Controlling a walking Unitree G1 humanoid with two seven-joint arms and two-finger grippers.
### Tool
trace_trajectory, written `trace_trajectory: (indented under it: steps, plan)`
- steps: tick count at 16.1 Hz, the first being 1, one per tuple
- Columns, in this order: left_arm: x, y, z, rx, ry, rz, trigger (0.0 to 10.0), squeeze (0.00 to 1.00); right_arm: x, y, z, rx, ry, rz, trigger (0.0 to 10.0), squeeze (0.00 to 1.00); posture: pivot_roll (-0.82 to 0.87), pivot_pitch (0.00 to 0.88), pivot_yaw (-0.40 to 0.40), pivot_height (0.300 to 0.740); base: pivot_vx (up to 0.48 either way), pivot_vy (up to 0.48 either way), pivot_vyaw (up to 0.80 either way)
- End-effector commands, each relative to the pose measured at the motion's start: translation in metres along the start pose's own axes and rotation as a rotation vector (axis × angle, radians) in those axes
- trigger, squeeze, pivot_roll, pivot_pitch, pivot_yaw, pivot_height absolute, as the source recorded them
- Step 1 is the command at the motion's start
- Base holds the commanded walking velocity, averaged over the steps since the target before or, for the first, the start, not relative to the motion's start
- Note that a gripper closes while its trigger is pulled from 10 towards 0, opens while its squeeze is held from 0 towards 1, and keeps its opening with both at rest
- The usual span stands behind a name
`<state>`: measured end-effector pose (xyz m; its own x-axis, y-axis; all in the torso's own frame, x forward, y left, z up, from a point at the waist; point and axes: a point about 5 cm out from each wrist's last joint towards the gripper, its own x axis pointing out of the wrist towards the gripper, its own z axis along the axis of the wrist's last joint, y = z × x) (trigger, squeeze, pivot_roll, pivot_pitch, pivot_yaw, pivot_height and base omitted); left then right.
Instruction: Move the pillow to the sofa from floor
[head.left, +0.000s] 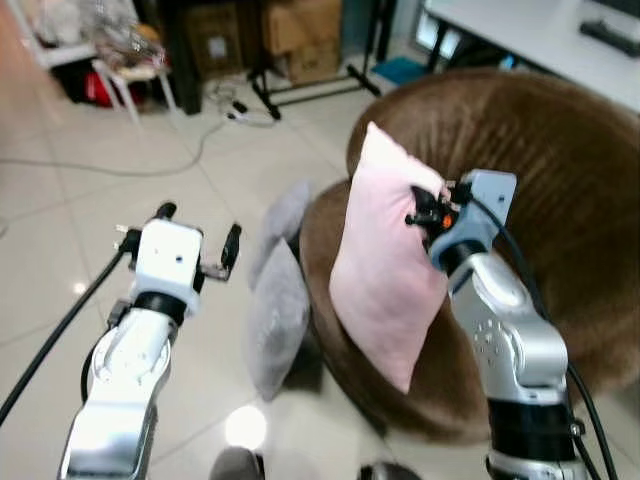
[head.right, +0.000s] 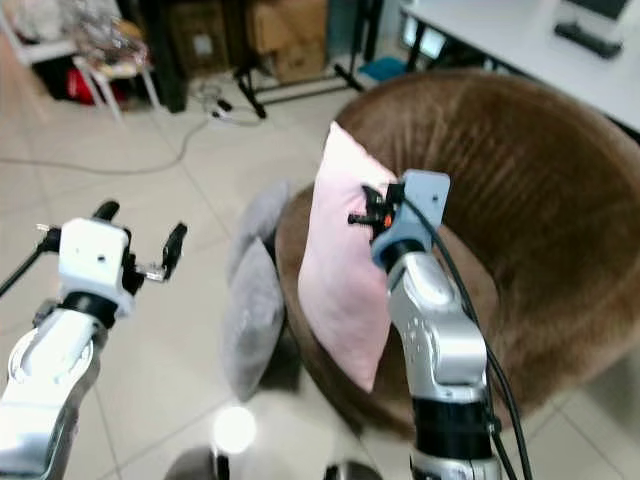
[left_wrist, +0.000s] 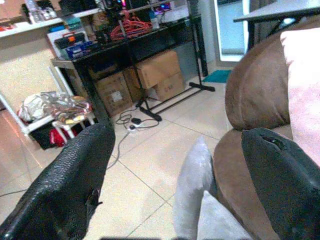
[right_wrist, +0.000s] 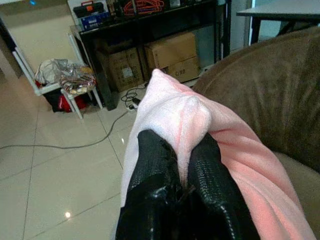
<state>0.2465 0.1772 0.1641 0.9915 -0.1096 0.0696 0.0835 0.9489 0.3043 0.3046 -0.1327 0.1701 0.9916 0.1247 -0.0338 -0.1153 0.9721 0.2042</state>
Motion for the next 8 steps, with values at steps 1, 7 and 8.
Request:
trace_trajectory:
  steps: [1, 7, 8]
  plan:
    - [0.0016, 0.0004, 0.0030, 0.005, -0.017, 0.007, 10.0, 0.45, 0.0006, -0.0012, 0.0089, -0.035, -0.033, -0.019, 10.0, 0.00, 0.10, 0.000, -0.063, 0.735, 0.000, 0.000, 0.00]
    - [0.0050, 0.0029, 0.0084, -0.010, -0.051, 0.007, 10.0, 0.47, 0.0007, -0.0034, 0.0076, 0.024, -0.037, -0.043, 10.0, 0.00, 0.10, 0.000, -0.055, 0.735, 0.044, 0.000, -0.80]
    - [0.0053, 0.0031, 0.0088, -0.012, -0.053, 0.007, 10.0, 0.47, 0.0006, -0.0033, 0.0075, 0.024, -0.038, -0.046, 10.0, 0.00, 0.10, 0.000, -0.055, 0.735, 0.274, 0.000, -0.80]
